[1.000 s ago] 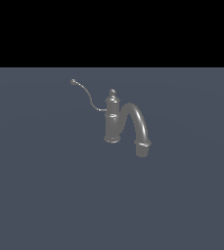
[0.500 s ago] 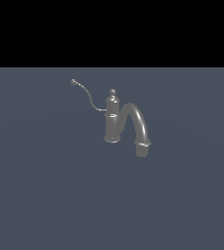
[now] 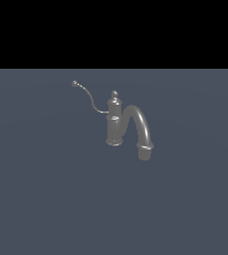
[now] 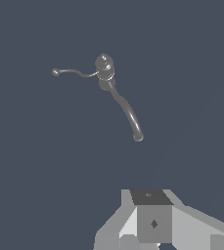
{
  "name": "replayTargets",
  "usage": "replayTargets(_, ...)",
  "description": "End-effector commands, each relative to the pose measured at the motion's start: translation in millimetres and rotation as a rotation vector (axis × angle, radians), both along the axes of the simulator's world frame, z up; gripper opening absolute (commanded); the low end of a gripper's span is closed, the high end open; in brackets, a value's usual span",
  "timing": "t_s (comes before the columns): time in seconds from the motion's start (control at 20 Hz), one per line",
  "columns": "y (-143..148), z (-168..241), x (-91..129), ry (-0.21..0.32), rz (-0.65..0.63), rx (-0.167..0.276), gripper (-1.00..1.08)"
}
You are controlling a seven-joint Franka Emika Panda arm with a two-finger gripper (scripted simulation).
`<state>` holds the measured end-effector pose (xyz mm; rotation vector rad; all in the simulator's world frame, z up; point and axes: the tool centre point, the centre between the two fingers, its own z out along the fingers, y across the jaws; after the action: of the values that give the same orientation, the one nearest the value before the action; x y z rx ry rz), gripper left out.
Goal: Turn on the faucet by rotating a designated handle.
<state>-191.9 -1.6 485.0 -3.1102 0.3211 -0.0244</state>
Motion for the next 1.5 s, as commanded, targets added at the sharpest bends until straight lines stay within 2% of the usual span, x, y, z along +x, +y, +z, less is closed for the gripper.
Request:
replayTargets(0.0, 4.4, -5.9, 16.5, 0.004, -0.054, 0.014, -1.0)
replayTargets(0.7, 35.0, -55.1, 107.8, 0.036, -0.38, 0.063, -1.0)
replayTargets(1.45, 74.9, -134.8, 192.4, 0.059, -0.744, 0.054, -1.0)
